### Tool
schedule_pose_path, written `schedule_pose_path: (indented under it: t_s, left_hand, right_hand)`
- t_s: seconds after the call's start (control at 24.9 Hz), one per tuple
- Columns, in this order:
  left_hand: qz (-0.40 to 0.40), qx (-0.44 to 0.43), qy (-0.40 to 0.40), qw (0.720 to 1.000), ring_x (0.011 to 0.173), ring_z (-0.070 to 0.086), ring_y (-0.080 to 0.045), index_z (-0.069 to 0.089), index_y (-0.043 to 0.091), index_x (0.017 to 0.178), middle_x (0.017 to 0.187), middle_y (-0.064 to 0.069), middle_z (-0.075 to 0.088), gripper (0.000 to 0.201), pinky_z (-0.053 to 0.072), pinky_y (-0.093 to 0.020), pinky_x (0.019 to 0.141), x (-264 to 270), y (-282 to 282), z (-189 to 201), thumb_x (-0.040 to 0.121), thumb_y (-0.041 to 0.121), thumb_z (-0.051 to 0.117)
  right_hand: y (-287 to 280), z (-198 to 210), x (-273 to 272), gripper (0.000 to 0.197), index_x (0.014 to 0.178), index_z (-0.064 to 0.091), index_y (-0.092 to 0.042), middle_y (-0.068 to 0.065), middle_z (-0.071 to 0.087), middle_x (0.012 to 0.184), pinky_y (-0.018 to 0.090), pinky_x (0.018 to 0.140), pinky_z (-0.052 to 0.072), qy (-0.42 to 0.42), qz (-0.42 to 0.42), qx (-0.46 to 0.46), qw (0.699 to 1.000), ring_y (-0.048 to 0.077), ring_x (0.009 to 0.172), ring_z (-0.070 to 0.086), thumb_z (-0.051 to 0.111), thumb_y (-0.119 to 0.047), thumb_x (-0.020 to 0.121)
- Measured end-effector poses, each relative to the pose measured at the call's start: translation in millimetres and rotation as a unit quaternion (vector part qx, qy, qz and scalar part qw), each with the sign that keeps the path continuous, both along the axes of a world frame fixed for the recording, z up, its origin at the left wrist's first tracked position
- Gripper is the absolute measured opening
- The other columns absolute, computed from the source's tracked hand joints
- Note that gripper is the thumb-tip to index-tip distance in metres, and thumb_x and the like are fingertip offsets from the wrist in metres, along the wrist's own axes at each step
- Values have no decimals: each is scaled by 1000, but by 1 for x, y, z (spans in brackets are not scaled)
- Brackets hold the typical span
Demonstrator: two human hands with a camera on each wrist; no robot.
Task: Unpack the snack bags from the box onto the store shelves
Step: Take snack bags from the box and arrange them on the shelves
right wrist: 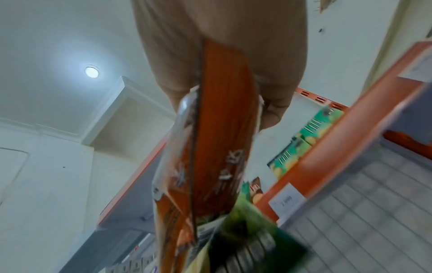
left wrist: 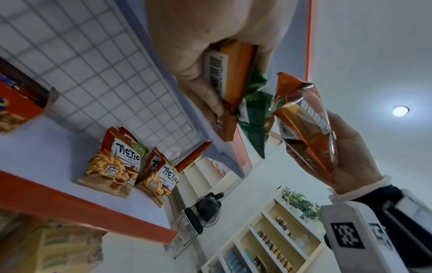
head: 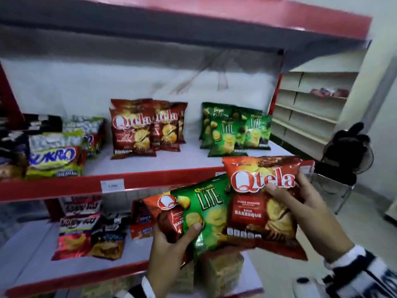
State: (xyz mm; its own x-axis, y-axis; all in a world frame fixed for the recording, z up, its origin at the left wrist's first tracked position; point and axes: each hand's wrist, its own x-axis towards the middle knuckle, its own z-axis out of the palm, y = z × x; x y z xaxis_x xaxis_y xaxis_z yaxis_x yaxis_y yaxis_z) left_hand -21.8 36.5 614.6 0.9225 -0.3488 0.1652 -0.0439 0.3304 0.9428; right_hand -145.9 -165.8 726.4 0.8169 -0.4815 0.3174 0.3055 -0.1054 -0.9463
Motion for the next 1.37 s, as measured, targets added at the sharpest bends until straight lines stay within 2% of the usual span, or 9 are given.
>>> schedule_pose_path:
  t_s: [0.16, 0.36, 0.56, 0.8, 0.93, 1.09, 1.21, 1.29, 1.37]
  left_hand:
    - [-61, 12, 5, 998, 86, 71, -3, 63, 16, 110, 95, 8, 76, 58, 53, -12, 65, 0, 12, 27, 55, 9, 80]
    - [-107, 29, -40, 993, 97, 69, -8, 57, 23, 121, 107, 10, 73, 76, 53, -12, 71, 6, 53, 59, 54, 25, 93]
    - [45, 30, -108, 993, 91, 71, -10, 55, 21, 118, 102, 0, 74, 71, 56, -17, 69, 40, 85, 104, 53, 25, 82]
    - [161, 9, -150, 975, 101, 68, -13, 52, 17, 126, 114, 0, 70, 76, 54, -29, 86, 86, 125, 138, 57, 31, 80]
    - [176, 6, -157, 972, 104, 67, -14, 49, 21, 130, 116, 1, 68, 86, 53, -36, 89, 99, 142, 143, 54, 39, 83]
    - [197, 8, -144, 970, 105, 67, -15, 48, 22, 129, 116, 2, 68, 95, 53, -41, 92, 108, 155, 140, 47, 43, 91]
    - [192, 16, -145, 970, 105, 66, -13, 46, 23, 130, 118, 3, 67, 95, 54, -39, 90, 107, 155, 135, 48, 40, 90]
    - [186, 15, -156, 970, 104, 67, -12, 45, 22, 131, 118, 2, 67, 95, 54, -35, 88, 106, 148, 132, 49, 38, 90]
    - [181, 15, -165, 969, 103, 67, -12, 44, 19, 131, 118, -1, 66, 90, 55, -32, 87, 104, 134, 132, 52, 33, 84]
  right_hand:
    - [-15, 52, 24, 59, 115, 58, -28, 0, 73, 105, 29, 67, 59, -41, -7, -29, 999, 20, 90, 72, 78, -38, 60]
    - [-17, 97, 90, 68, 124, 54, -21, -2, 73, 104, 28, 66, 57, -66, 12, -21, 998, 17, 89, 72, 79, -31, 62]
    - [2, 118, 167, 52, 119, 53, -19, -1, 72, 99, 30, 68, 57, -55, 28, -33, 998, 13, 80, 72, 77, -18, 73]
    - [40, 108, 251, 58, 121, 58, -17, 4, 69, 109, 36, 85, 55, 130, 30, -200, 971, 21, 92, 67, 83, -24, 69]
    - [59, 94, 280, 55, 120, 60, -7, 7, 71, 104, 30, 77, 57, 194, 67, -212, 955, 22, 87, 67, 81, -23, 72]
    - [76, 78, 291, 55, 115, 61, 3, 19, 68, 109, 45, 93, 52, 290, 75, -242, 923, 34, 101, 66, 80, -28, 73]
    - [77, 97, 271, 55, 118, 57, 4, 20, 66, 112, 44, 89, 54, 294, 15, -302, 907, 34, 100, 66, 75, -31, 80]
    - [79, 114, 244, 60, 127, 49, -3, 15, 62, 119, 36, 74, 57, 207, -6, -267, 941, 30, 99, 65, 68, -40, 83]
    - [85, 125, 208, 69, 134, 45, -15, 9, 61, 124, 29, 68, 57, 112, 99, -201, 968, 23, 101, 65, 66, -50, 78]
